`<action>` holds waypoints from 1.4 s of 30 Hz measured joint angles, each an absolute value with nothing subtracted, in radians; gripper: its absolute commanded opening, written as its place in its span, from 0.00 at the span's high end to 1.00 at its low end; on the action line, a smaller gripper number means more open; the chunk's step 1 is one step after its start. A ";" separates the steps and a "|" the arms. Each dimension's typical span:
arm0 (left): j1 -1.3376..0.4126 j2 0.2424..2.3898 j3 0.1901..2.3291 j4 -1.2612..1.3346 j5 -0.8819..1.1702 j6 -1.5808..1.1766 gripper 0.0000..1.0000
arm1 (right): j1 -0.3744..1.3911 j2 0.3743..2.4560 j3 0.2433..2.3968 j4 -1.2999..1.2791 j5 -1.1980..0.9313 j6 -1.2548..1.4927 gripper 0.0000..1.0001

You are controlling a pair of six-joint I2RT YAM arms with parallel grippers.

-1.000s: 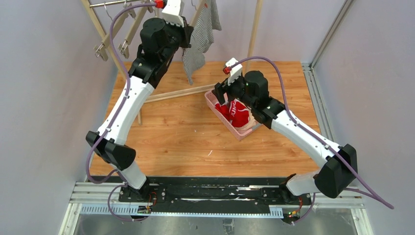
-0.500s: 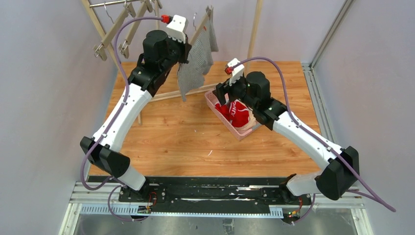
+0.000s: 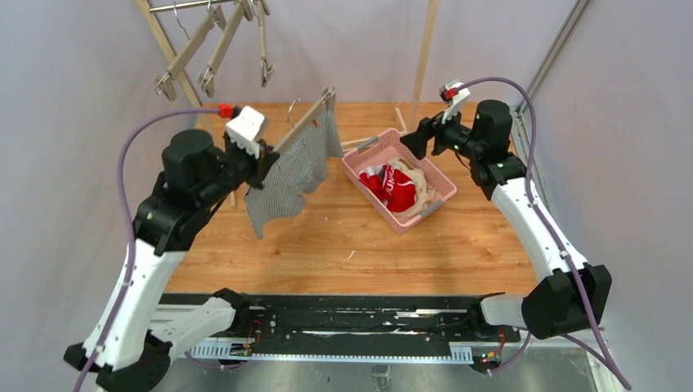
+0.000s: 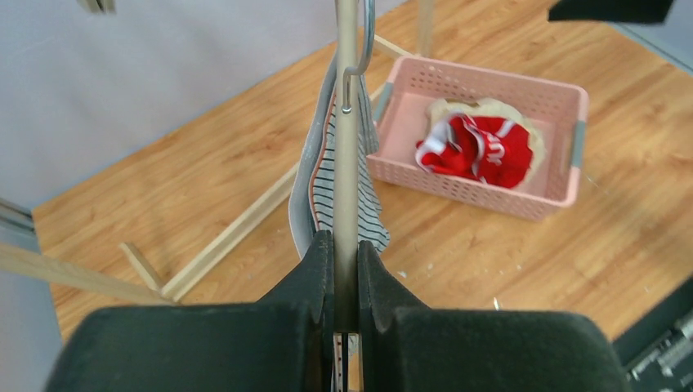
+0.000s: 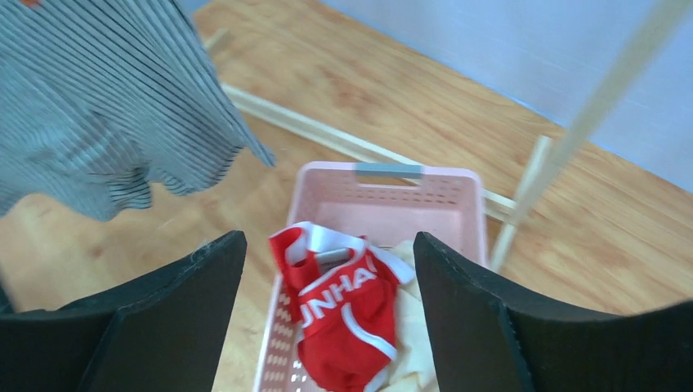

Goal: Remove the underwear clipped to the hanger

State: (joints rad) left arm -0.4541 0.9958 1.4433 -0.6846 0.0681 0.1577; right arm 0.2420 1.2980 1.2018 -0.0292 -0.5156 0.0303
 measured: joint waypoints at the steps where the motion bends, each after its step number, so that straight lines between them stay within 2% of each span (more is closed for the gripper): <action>1: -0.454 0.960 1.415 -0.699 0.085 0.163 1.00 | 0.230 1.298 1.202 -0.030 -0.573 0.033 0.26; 6: -0.454 0.866 1.322 -0.772 0.218 0.192 1.00 | 0.215 1.295 1.242 -0.056 -0.900 0.026 0.27; 14: -0.454 0.897 1.273 -0.810 0.496 0.201 1.00 | 0.213 1.271 1.311 -0.033 -1.222 0.036 0.27; 21: -0.455 0.870 1.280 -0.767 0.637 0.176 1.00 | 0.213 1.268 1.314 0.058 -1.343 0.108 0.27; 27: -0.455 0.873 1.285 -0.754 0.668 0.159 1.00 | 0.213 1.269 1.309 0.115 -1.392 0.159 0.27; 32: -0.455 0.875 1.285 -0.736 0.669 0.149 1.00 | 0.215 1.276 1.286 0.165 -1.408 0.197 0.31; 39: -0.455 0.875 1.285 -0.717 0.669 0.134 1.00 | 0.263 1.328 1.261 0.183 -1.411 0.223 0.46; 41: -0.455 0.875 1.285 -0.713 0.668 0.133 1.00 | 0.278 1.344 1.261 0.184 -1.410 0.229 0.60; 42: -0.455 0.875 1.285 -0.712 0.668 0.133 1.00 | 0.284 1.351 1.261 0.185 -1.410 0.233 0.74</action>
State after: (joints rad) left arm -0.4545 0.8753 1.2846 -0.7124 0.6678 0.1329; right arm 0.2840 1.3514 1.2610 0.1848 -1.4097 0.2325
